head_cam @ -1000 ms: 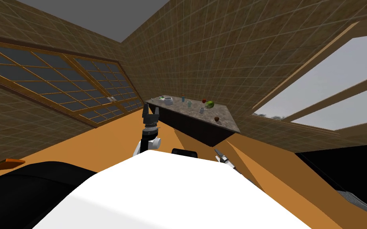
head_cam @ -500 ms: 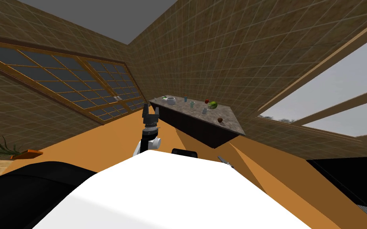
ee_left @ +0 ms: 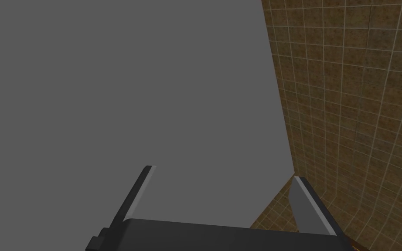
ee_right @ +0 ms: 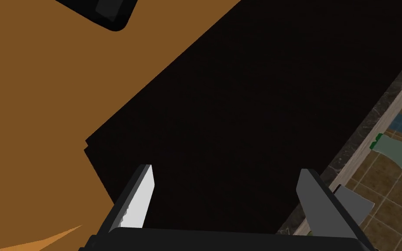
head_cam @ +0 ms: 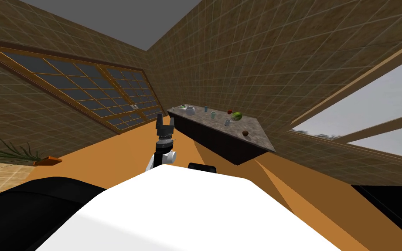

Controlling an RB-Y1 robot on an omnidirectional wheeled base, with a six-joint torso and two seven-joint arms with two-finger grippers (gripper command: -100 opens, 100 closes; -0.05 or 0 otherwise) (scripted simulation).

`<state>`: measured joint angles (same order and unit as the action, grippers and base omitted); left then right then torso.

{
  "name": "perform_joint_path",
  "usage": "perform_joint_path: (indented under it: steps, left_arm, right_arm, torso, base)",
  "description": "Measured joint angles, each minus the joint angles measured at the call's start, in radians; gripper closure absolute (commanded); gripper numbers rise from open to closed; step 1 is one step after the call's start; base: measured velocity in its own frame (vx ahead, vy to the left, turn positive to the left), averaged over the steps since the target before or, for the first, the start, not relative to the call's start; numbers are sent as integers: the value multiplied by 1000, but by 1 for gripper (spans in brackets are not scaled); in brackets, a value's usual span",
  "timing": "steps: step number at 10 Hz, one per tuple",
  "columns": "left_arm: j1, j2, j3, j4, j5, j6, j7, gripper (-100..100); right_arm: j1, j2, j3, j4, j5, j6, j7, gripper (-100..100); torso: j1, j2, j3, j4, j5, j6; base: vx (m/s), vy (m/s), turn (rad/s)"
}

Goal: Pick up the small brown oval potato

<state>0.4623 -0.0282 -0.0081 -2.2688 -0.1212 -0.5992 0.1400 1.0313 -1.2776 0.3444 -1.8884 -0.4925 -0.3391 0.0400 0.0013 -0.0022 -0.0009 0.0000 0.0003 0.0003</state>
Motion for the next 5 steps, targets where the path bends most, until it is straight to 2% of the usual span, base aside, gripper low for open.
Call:
perform_joint_path:
  steps: [1, 5]
  left_arm:
    - [0, 0, 0, 0, 0, 0, 0, 0]
    - [0, 0, 0, 0, 0, 0, 0, 0]
  right_arm:
    - [4, -30, 9, 8, -23, 18, 2, -100]
    - [37, -156, 37, 56, -88, 37, 3, -100]
  torso:
    - [0, -1, 0, 0, 0, 0]
    - [0, -2, -1, 0, 0, 0]
  base:
    - [33, 44, 82]
    - [48, 49, 105]
